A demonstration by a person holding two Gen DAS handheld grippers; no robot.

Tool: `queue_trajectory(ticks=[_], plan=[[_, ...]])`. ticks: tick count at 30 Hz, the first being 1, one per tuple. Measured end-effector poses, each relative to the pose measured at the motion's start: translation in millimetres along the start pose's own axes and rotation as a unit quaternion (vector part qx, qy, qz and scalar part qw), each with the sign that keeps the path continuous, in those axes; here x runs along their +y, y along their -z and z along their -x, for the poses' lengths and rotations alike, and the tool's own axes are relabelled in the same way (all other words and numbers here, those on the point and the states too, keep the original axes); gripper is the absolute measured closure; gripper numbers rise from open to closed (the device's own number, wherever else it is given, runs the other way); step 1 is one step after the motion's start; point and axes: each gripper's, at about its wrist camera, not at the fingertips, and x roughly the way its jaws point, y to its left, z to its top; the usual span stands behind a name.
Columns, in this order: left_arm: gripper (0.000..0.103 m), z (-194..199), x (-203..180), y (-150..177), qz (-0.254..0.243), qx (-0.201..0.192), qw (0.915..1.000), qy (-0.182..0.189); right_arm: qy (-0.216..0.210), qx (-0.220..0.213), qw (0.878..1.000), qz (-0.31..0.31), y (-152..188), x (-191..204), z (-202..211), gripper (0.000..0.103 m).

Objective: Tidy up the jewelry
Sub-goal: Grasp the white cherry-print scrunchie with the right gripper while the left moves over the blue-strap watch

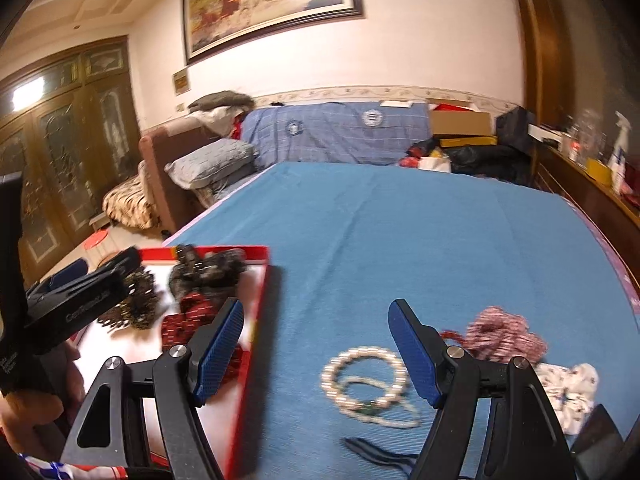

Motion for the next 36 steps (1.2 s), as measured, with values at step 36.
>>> queue_trajectory(ticks=[36], plan=[[0.015,76,-197,79,-0.234,0.123,0.9136,0.309,0.063,0.145,0.982,-0.107,57,-197,31,0.016]])
